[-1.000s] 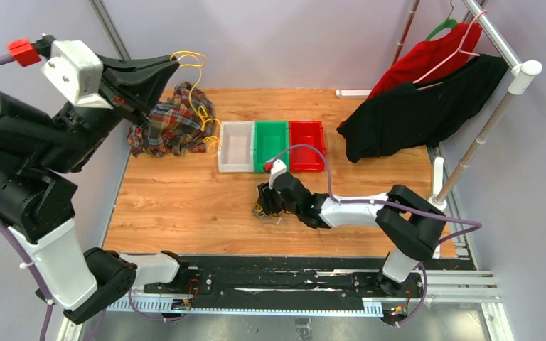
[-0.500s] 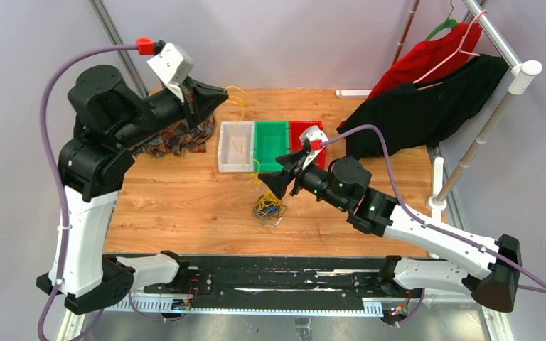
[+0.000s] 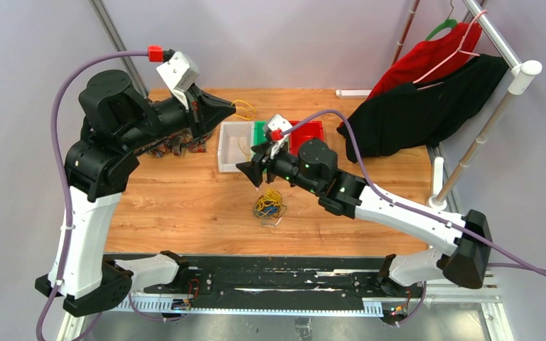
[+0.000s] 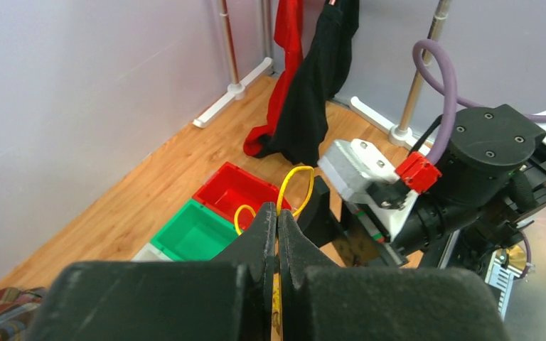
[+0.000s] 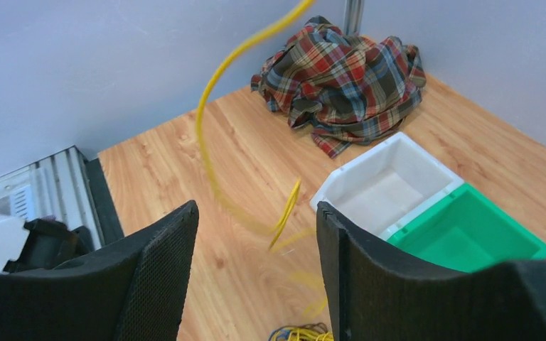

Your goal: Untangle the cables

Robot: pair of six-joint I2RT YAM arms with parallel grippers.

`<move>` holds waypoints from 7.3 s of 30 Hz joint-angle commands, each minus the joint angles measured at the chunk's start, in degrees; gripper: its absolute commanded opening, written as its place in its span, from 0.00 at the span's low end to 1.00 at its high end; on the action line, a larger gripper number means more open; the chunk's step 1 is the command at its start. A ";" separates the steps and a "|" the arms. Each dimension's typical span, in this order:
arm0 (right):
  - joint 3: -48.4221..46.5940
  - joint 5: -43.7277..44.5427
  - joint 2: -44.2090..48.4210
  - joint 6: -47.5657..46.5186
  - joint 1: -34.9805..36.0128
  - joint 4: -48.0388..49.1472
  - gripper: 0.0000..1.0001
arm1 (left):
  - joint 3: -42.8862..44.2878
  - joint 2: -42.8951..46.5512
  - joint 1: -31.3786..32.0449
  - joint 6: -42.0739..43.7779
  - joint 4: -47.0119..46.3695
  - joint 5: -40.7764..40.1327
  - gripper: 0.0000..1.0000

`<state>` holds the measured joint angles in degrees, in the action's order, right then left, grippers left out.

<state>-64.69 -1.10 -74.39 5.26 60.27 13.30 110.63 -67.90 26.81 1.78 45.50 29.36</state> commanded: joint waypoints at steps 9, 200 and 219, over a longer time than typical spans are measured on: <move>-3.07 10.56 -0.56 -1.98 1.38 1.39 0.01 | -6.92 4.08 0.17 0.93 -1.20 0.22 0.00; 27.00 12.83 10.25 16.59 -5.69 -3.35 0.63 | -43.64 -16.64 6.42 5.59 -10.51 3.13 0.01; 17.39 1.11 3.94 17.51 -2.99 1.41 0.73 | -34.23 -2.22 6.42 8.43 5.83 16.26 0.01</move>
<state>-43.64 0.89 -69.12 22.87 55.46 12.86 73.23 -72.25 32.77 9.34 47.83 41.41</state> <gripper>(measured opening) 0.732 0.015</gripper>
